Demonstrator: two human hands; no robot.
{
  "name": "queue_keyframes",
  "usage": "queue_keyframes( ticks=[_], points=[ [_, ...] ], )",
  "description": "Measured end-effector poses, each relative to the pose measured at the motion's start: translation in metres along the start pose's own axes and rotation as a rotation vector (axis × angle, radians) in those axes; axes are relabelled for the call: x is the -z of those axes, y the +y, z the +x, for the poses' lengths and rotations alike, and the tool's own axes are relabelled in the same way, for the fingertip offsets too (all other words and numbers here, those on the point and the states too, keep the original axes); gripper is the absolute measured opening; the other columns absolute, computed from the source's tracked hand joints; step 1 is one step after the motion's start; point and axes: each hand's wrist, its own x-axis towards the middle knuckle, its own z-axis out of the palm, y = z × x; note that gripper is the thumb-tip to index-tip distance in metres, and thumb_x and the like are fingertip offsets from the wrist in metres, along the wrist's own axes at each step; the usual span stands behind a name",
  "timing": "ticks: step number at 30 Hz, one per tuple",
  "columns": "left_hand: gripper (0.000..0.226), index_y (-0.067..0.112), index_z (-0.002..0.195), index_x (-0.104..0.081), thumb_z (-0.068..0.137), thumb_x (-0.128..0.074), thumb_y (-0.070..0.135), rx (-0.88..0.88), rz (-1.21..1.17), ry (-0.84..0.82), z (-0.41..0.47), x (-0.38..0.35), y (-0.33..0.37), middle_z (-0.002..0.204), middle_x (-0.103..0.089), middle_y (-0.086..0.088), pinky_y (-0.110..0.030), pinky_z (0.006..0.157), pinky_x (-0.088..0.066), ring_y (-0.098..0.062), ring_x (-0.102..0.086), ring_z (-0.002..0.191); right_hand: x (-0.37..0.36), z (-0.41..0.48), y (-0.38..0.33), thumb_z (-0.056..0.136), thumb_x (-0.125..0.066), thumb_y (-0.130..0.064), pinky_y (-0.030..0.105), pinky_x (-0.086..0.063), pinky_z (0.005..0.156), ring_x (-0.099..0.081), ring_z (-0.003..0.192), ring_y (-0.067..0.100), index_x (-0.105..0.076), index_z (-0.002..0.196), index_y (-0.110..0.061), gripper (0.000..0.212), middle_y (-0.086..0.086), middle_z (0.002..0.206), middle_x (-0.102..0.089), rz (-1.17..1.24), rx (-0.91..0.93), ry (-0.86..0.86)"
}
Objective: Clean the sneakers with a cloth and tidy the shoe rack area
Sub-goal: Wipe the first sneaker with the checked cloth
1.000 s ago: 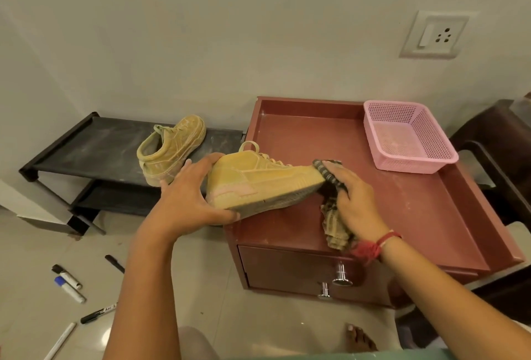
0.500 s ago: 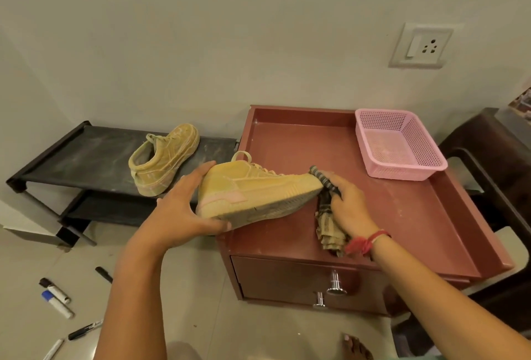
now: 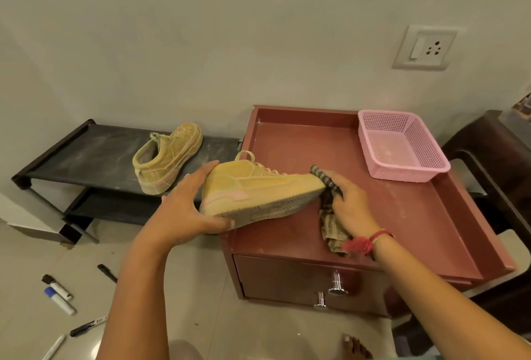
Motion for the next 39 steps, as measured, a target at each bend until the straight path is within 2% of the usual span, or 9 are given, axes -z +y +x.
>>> queue_keyframes(
  ticks=[3, 6, 10, 14, 19, 24, 29, 35, 39],
  points=[
    [0.111, 0.061, 0.137, -0.021, 0.045, -0.082, 0.054, -0.012, 0.024, -0.008, -0.001, -0.001, -0.001, 0.147, -0.033, 0.015, -0.059, 0.111, -0.025, -0.017, -0.020, 0.143, 0.004, -0.004, -0.006, 0.076, -0.039, 0.020, -0.003, -0.025, 0.087, -0.051, 0.107, 0.012, -0.063, 0.117, -0.013, 0.059, 0.001, 0.112, -0.061, -0.022, 0.023, 0.040],
    [0.111, 0.060, 0.138, -0.022, 0.045, -0.082, 0.053, 0.000, 0.010, -0.013, 0.001, -0.001, 0.001, 0.146, -0.034, 0.013, -0.053, 0.110, -0.031, -0.016, -0.026, 0.140, 0.005, -0.008, -0.007, 0.076, -0.038, 0.021, -0.003, -0.025, 0.087, -0.047, 0.103, 0.009, -0.061, 0.120, -0.011, 0.059, -0.004, 0.107, -0.056, -0.009, 0.030, 0.038],
    [0.115, 0.063, 0.138, -0.014, 0.046, -0.082, 0.051, -0.006, -0.012, -0.037, -0.002, 0.000, -0.001, 0.151, -0.026, 0.014, -0.051, 0.113, -0.027, -0.015, -0.020, 0.143, 0.005, 0.009, 0.009, 0.083, -0.038, 0.015, 0.018, -0.035, 0.088, -0.052, 0.108, 0.020, -0.059, 0.123, -0.013, 0.052, 0.007, 0.115, -0.061, 0.074, -0.207, -0.089],
    [0.118, 0.055, 0.145, -0.011, 0.060, -0.085, 0.021, -0.013, -0.021, -0.103, -0.006, 0.002, 0.000, 0.147, -0.023, 0.021, -0.040, 0.114, -0.025, -0.002, -0.021, 0.134, 0.018, 0.015, 0.002, 0.086, -0.037, 0.011, 0.040, -0.043, 0.100, -0.056, 0.109, 0.022, -0.057, 0.121, -0.012, 0.047, 0.009, 0.116, -0.062, 0.336, -0.361, 0.126],
    [0.116, 0.056, 0.142, -0.020, 0.054, -0.091, 0.032, -0.141, -0.079, 0.118, -0.013, -0.002, 0.023, 0.138, -0.036, 0.028, -0.039, 0.109, -0.030, -0.002, -0.031, 0.133, 0.041, -0.008, -0.075, 0.085, -0.040, 0.009, 0.013, -0.042, 0.094, -0.055, 0.106, 0.005, -0.054, 0.120, -0.026, 0.051, -0.009, 0.112, -0.060, 0.317, 0.081, 0.243],
    [0.113, 0.050, 0.141, -0.023, 0.047, -0.085, 0.044, -0.304, -0.218, 0.252, -0.014, -0.011, 0.061, 0.128, -0.046, 0.030, -0.051, 0.108, -0.036, -0.010, -0.038, 0.134, 0.024, -0.043, -0.137, 0.076, -0.035, 0.002, 0.025, -0.036, 0.106, -0.048, 0.122, 0.012, -0.057, 0.123, -0.008, 0.053, 0.004, 0.125, -0.058, 0.087, 0.557, 0.068],
    [0.115, 0.047, 0.142, -0.022, 0.044, -0.082, 0.041, -0.279, -0.226, 0.297, -0.014, -0.009, 0.061, 0.131, -0.048, 0.011, -0.048, 0.106, -0.041, -0.004, -0.042, 0.129, 0.012, -0.047, -0.139, 0.074, -0.029, -0.018, 0.059, -0.016, 0.111, -0.019, 0.141, 0.014, -0.051, 0.126, -0.036, 0.059, -0.012, 0.142, -0.040, -0.054, 0.508, -0.212],
    [0.119, 0.045, 0.142, -0.022, 0.045, -0.089, 0.025, -0.273, -0.198, 0.261, -0.013, -0.004, 0.051, 0.133, -0.048, 0.008, -0.043, 0.106, -0.041, -0.006, -0.043, 0.129, -0.007, -0.053, -0.121, 0.074, -0.041, -0.013, 0.056, -0.026, 0.106, -0.020, 0.140, 0.025, -0.029, 0.137, -0.042, 0.071, -0.006, 0.150, -0.026, -0.310, 0.575, -0.079],
    [0.120, 0.044, 0.141, -0.024, 0.041, -0.089, 0.038, -0.276, -0.221, 0.236, -0.013, -0.001, 0.042, 0.133, -0.047, 0.017, -0.042, 0.107, -0.040, -0.005, -0.042, 0.130, -0.020, -0.054, -0.102, 0.075, -0.044, -0.011, 0.050, -0.025, 0.109, -0.023, 0.139, 0.021, -0.026, 0.140, -0.035, 0.071, -0.002, 0.149, -0.029, -0.248, 0.596, -0.007]
  ],
)
